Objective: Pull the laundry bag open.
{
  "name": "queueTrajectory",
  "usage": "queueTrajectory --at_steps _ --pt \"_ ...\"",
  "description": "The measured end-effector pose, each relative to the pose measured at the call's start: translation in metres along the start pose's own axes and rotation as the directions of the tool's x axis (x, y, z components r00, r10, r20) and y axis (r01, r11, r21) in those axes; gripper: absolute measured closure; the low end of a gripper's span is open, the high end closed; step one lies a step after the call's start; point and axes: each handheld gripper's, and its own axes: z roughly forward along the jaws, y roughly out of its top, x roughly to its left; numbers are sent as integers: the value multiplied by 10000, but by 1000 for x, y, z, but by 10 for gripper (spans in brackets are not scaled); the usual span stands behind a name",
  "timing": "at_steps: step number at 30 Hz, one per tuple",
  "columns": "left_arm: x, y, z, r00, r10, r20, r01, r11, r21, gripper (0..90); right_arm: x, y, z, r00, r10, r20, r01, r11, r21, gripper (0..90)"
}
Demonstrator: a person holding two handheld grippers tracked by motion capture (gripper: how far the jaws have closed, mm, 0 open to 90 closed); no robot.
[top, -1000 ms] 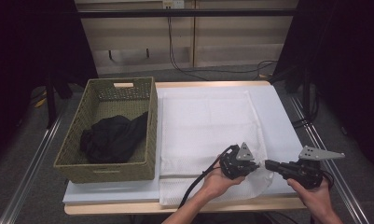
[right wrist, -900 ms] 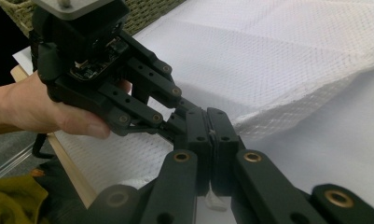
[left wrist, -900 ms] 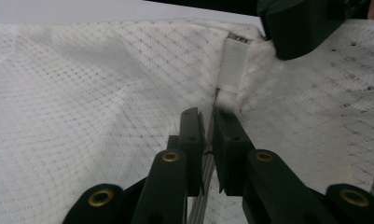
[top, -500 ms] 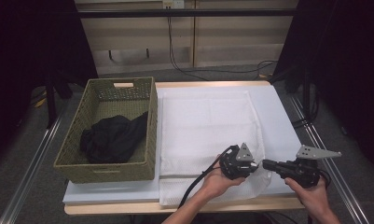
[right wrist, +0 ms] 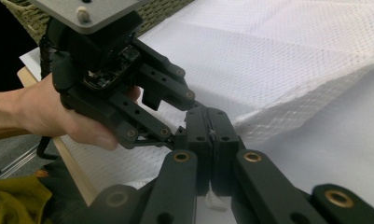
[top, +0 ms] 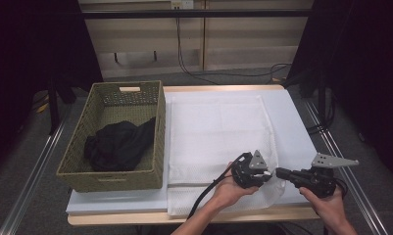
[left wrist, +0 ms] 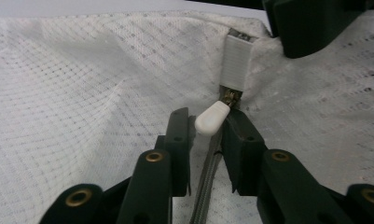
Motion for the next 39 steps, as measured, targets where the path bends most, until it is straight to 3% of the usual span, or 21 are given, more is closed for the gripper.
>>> queueTrajectory --at_steps 3,8,9,11,13,16,17,21,29,32,37,39 --pt "1 0 0 10000 -68 -37 68 10000 12 688 0 -1 0 10000 -8 18 8 10000 20 888" --pt "-1 0 1 9999 152 2 -152 9997 177 690 -1 -1 0 10000 -33 21 33 10000 4 888" --pt "0 0 1 10000 83 42 -83 10000 29 666 -1 -2 0 10000 -25 -11 25 10000 31 888" --pt "0 1 1 9992 344 181 -349 9991 249 658 -1 -2 1 10000 -44 -15 44 10000 37 888" --pt "-1 1 2 9988 379 302 -385 9990 208 712 0 -1 1 10000 -15 16 14 10000 25 888" --pt "-4 1 4 9975 595 368 -605 9978 265 707 0 -1 2 10000 -38 -37 38 10000 73 888" --pt "-4 1 5 9981 489 372 -497 9985 228 707 0 -1 3 10000 -62 -34 62 10000 52 888" --pt "-3 1 5 9965 602 581 -634 9964 563 786 0 -1 4 10000 -64 -76 64 10000 70 887" --pt "-5 0 5 9969 680 390 -706 9951 689 820 -3 -7 -2 9999 144 45 -144 9999 86 877" --pt "-6 0 5 9964 752 397 -781 9938 788 820 -5 -12 -7 9993 201 299 -207 9996 190 852" --pt "-5 0 3 9979 532 363 -556 9961 688 821 -6 -18 -9 9978 287 599 -311 9987 402 761" --pt "-5 -1 2 9985 506 187 -519 9957 763 821 -7 -20 -7 9963 452 737 -487 9977 471 724"
